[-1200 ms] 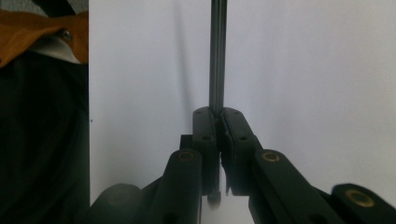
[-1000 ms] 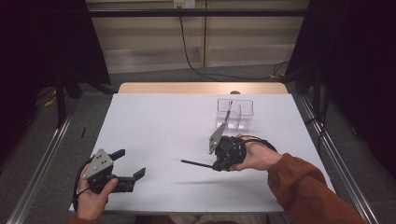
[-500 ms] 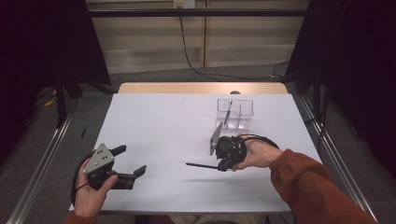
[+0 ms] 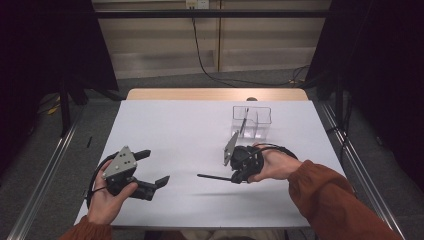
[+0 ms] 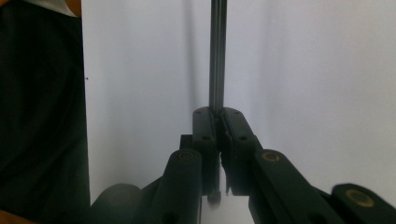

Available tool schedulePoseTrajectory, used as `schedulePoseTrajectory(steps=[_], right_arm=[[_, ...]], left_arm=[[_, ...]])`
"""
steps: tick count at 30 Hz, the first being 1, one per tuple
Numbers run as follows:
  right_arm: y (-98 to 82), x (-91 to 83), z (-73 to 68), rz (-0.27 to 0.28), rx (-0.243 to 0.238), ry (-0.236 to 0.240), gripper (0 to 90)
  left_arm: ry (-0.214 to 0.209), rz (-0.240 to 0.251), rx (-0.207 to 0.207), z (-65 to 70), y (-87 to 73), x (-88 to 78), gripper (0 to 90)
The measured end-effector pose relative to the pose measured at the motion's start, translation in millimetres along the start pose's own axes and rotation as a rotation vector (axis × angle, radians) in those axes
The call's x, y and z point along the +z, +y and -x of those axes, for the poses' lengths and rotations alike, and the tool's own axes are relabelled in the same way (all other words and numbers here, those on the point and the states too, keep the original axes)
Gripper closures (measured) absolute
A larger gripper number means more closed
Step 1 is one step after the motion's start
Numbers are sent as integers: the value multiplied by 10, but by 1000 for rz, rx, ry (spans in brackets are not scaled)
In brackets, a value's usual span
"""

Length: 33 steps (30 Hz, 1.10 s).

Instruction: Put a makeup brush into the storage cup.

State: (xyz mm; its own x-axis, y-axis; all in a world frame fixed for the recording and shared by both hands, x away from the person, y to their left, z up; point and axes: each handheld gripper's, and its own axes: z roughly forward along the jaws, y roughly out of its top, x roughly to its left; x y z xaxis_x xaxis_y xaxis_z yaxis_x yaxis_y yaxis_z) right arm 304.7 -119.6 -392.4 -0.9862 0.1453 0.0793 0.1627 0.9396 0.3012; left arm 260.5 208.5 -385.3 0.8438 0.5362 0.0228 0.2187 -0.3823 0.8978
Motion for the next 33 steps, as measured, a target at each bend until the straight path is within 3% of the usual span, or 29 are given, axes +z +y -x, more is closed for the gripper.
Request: schedulePoseTrajectory(steps=[13,22,28,33], right_arm=[[13,16,1,14,-10,9,844],[49,38,-26,15,-21,11,844],[34,43,-5,16,-11,16,844],[35,38,-10,11,-25,16,844]], left_arm=[[-89,-13,28,63,197,345,32],[-161,-46,88,158,334,559,32],[-221,-139,138,203,403,703,36],[-267,-226,125,199,432,822,36]])
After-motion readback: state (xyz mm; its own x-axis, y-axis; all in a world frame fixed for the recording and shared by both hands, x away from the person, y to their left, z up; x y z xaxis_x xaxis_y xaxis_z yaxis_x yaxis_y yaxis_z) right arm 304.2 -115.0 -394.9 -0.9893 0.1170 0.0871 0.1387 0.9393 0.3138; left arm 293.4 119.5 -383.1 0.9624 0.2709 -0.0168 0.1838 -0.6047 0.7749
